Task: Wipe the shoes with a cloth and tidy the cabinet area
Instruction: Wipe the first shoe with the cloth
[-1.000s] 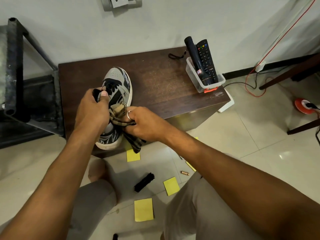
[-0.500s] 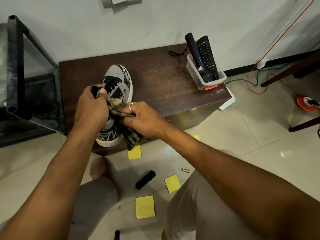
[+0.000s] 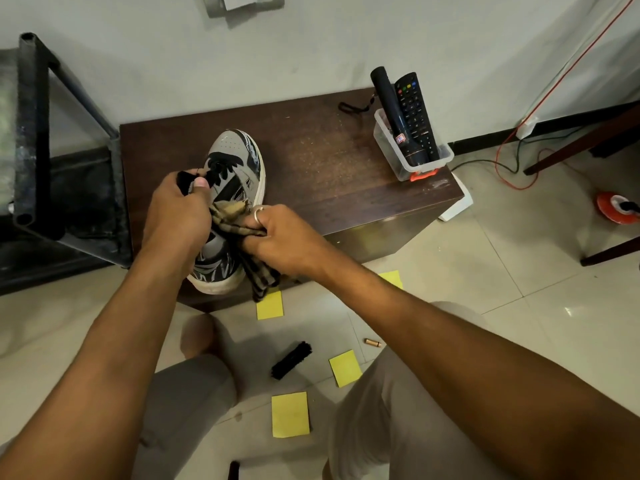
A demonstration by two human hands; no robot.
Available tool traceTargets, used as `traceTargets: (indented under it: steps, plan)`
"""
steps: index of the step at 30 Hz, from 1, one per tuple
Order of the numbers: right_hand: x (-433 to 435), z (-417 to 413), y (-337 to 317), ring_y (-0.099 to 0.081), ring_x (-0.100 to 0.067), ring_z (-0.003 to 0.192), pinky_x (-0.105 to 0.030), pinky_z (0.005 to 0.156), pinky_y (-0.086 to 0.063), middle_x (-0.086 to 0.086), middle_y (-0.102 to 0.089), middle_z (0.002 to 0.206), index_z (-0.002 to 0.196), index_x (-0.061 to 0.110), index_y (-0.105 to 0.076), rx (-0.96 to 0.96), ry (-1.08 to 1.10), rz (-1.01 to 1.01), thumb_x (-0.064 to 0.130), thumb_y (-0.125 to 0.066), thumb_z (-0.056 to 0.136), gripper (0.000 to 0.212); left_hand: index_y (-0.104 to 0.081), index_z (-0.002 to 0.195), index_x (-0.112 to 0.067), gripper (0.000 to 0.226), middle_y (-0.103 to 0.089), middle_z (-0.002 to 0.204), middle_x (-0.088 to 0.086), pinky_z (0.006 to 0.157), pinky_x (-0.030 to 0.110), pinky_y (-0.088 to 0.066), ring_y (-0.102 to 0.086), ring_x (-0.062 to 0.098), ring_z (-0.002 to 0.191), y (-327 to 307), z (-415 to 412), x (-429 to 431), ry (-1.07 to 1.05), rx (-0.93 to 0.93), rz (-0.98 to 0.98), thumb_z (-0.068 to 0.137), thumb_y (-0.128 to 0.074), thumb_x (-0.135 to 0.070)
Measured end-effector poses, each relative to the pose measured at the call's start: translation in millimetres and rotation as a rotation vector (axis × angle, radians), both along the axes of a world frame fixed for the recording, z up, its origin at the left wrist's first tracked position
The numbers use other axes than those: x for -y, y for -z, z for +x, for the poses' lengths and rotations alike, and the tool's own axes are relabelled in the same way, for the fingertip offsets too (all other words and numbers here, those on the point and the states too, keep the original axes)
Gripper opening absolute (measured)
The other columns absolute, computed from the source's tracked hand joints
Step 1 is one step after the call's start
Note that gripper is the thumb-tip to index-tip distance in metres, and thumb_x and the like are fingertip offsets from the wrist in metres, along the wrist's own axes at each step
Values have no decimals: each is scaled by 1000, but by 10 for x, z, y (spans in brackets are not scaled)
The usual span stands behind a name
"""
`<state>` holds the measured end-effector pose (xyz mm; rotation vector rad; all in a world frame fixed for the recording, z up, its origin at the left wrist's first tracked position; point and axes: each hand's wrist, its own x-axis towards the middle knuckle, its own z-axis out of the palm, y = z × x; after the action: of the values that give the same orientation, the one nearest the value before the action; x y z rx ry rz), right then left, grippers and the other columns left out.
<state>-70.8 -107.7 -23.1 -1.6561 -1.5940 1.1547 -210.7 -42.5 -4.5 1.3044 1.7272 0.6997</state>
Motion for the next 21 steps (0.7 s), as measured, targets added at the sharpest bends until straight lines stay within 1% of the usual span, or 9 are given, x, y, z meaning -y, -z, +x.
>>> traceTargets:
  steps: [2, 5, 7, 9, 11, 13, 14, 18, 21]
  plan:
    - [5, 107, -73, -56, -10, 60, -30, 62, -49, -7, -62, 69, 70, 5, -67, -29, -73, -70, 3, -64, 91, 20, -61, 126, -37, 28, -60, 112, -8, 88, 37, -45, -57, 21, 104, -13, 17, 15, 4, -6, -6, 103, -46, -42]
    - [-31, 241, -94, -46, -5, 56, -28, 63, -40, 4, -51, 60, 52, 20, -56, -53, -108, -162, 4, -66, 87, 40, -60, 126, -38, 27, -61, 110, -7, 88, 38, -47, -58, 21, 103, -25, 42, 51, 13, -20, -1, 104, -45, -43]
    - [-93, 252, -93, -41, -4, 53, -28, 61, -35, 12, -45, 52, 44, 23, -51, -120, 65, -118, 3, -66, 84, 48, -60, 126, -38, 26, -60, 108, -7, 88, 39, -49, -58, 20, 98, -33, 49, 48, 25, -19, -5, 104, -45, -43]
    - [-157, 204, -65, -37, -1, 47, -25, 55, -33, 16, -41, 45, 42, 22, -49, -205, 342, -8, 3, -65, 85, 50, -58, 128, -38, 27, -58, 106, -8, 79, 35, -45, -55, 16, 89, -52, 45, 44, 57, -59, -12, 105, -43, -42]
    - [-172, 78, -33, -42, -2, 46, -25, 51, -35, 14, -48, 50, 52, 22, -55, -163, 466, 53, 5, -62, 88, 40, -57, 127, -37, 27, -58, 108, -6, 78, 34, -43, -56, 18, 90, -68, 41, 45, 77, -76, -7, 105, -43, -42]
    - [-123, -75, -8, -56, -9, 58, -27, 54, -44, 3, -63, 67, 71, 17, -68, -46, 327, 49, 7, -61, 90, 23, -58, 126, -37, 26, -61, 114, -3, 85, 38, -47, -58, 23, 100, -62, 26, 33, 70, -78, 3, 105, -44, -42]
    - [-95, -118, 11, -58, -13, 62, -29, 57, -47, -1, -65, 70, 72, 14, -68, -24, 247, 41, 7, -61, 89, 20, -58, 126, -37, 26, -61, 117, -3, 89, 41, -48, -58, 25, 104, -54, 19, 26, 59, -82, 6, 105, -44, -42]
    - [-124, -7, 29, -41, -12, 56, -30, 56, -34, 2, -44, 54, 50, 18, -52, -175, 202, -87, 5, -65, 82, 38, -58, 127, -36, 26, -60, 118, -4, 86, 38, -44, -57, 23, 106, -60, 18, 19, 63, -97, 6, 106, -44, -40]
    - [-300, 144, 32, -49, -9, 61, -31, 61, -41, 7, -54, 56, 47, 22, -59, -262, 487, 4, 9, -65, 81, 37, -57, 126, -37, 25, -62, 118, -3, 88, 40, -49, -59, 23, 103, -69, 25, 56, 116, -111, 2, 104, -46, -42]
